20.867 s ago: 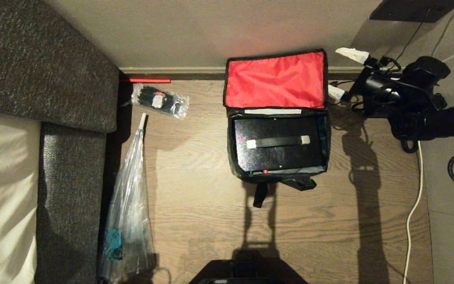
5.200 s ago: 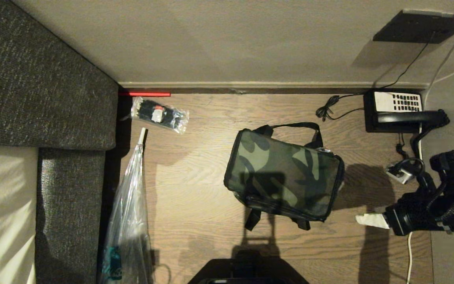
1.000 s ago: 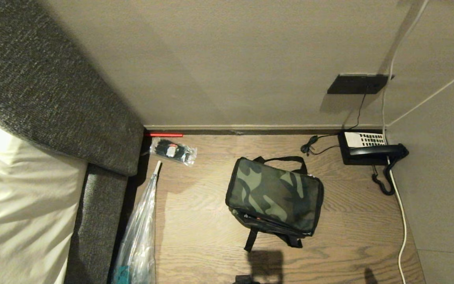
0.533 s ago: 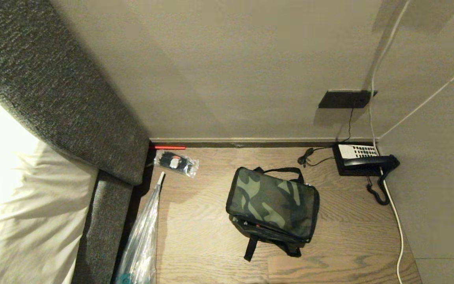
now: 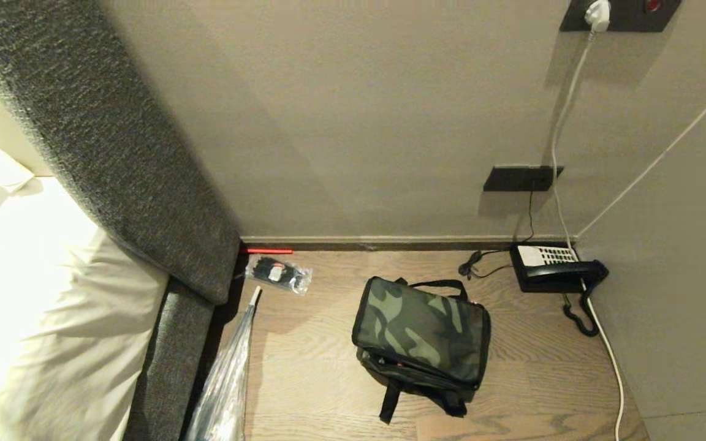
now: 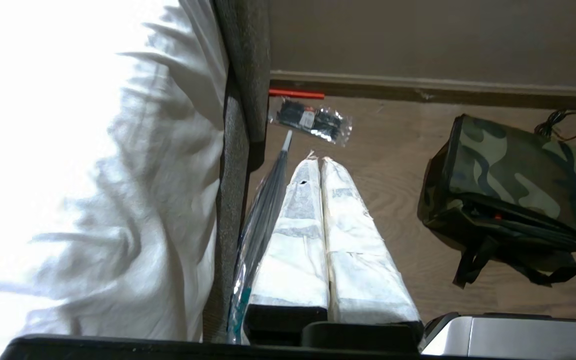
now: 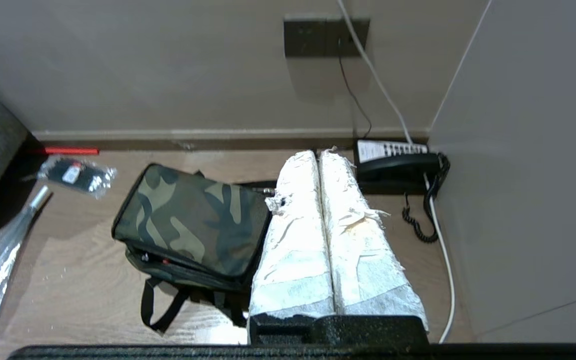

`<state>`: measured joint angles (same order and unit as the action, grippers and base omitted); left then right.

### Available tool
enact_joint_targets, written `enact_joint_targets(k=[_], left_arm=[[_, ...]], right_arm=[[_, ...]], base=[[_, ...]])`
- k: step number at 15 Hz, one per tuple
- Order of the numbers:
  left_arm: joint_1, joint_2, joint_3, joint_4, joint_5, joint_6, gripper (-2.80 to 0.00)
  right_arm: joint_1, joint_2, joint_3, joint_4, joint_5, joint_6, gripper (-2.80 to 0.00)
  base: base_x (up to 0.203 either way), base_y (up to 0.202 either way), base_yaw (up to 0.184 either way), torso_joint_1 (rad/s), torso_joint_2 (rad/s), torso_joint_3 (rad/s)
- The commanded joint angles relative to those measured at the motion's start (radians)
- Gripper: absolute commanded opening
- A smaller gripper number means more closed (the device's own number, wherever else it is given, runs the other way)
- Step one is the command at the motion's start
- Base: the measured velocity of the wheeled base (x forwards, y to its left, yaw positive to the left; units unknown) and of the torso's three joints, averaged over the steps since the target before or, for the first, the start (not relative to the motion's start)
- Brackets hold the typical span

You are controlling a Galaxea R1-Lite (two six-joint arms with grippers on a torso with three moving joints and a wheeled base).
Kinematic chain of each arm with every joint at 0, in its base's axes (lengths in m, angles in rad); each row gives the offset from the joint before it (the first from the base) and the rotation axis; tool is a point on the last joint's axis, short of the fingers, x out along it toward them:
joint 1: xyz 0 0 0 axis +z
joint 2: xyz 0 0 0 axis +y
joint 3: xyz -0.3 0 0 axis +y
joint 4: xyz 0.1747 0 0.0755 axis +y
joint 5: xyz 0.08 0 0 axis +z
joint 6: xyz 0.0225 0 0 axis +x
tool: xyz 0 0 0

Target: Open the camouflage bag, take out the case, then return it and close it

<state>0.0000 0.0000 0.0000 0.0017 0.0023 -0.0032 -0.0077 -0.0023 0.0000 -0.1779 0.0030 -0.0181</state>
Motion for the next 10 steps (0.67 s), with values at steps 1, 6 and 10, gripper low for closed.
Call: enact_joint_targets(k=[1,6,10], left_arm=[[0.0,0.0,0.0,0.0,0.001,-0.001,-2.8],[0.0,0.0,0.001,0.0,0.001,-0.001,-2.8],[0.0,0.0,0.0,0.0,0.001,-0.001,-2.8]], right_arm=[[0.0,0.001,0.04,-0.002,0.0,0.0,-2.8],[0.0,0.001,0.04,0.0,0.0,0.0,-2.8],[0.0,0.001,0.04,0.0,0.002,-0.005,-2.8]], base=[[0.0,0.0,0.0,-0.001,0.01,0.201],[0.0,0.0,0.0,0.0,0.0,0.203],[0.0,0.0,0.0,0.004,0.0,0.201]])
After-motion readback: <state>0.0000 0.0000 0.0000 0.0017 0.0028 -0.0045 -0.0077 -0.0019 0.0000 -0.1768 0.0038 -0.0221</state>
